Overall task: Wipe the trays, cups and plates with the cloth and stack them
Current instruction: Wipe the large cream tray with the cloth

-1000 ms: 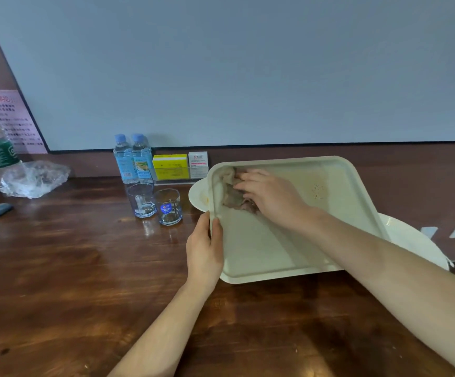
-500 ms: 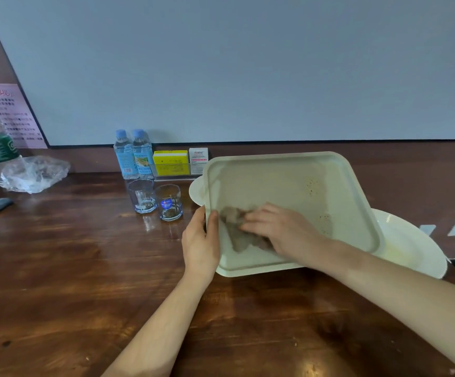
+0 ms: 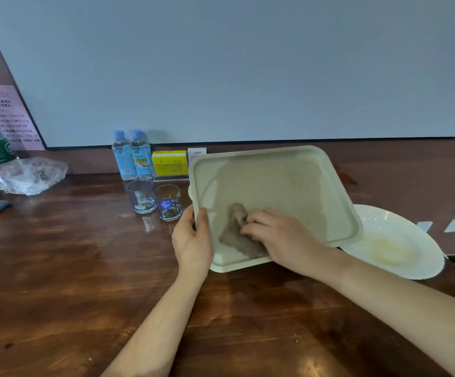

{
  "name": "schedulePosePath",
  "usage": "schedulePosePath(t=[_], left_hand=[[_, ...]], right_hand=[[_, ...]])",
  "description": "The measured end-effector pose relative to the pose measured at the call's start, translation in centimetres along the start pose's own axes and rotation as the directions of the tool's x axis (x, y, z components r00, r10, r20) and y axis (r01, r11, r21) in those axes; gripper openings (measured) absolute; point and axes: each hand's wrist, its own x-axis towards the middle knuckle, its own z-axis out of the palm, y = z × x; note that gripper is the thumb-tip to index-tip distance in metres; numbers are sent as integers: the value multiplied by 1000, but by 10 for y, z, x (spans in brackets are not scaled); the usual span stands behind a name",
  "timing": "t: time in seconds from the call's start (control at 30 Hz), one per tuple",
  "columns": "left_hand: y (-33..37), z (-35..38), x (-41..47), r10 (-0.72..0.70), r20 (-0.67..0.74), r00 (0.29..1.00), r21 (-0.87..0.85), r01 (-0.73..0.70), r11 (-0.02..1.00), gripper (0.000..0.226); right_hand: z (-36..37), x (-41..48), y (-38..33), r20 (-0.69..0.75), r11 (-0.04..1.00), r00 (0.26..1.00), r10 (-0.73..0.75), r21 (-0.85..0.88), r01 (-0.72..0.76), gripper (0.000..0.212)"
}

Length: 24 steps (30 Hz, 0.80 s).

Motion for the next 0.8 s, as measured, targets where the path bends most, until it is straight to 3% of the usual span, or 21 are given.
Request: schedulePosePath(t=[0.1,0.2,0.3,0.43,0.67,0.8], left_hand=[[1,0,2,6,-6,1000,3,-6,1000,20],[3,1,0,40,5,999,27,-40,999,20],[4,0,-4,40,28,999,9,-40,999,21],[6,-1,-5,25,38,999,-7,-25,1000,20],[2,0,-4,-16,25,1000,-46,17,999,20],[2,3,-5,25,10,1000,-22,-25,999,26]], right_hand=[[-6,-15,-6,59,995,995,-85,55,82,36],[-17,5,8,19,999,999,-47,-13,48,37],[-27,43,36,-100,989,992,82,-112,-93,33],[-35,75,55,-237,927,919,314,-135,-351,37],[-21,44,39,-141,949,945,296,-72,-308,37],[-28,31,35,-149,959,970,192,-184,-218,38]])
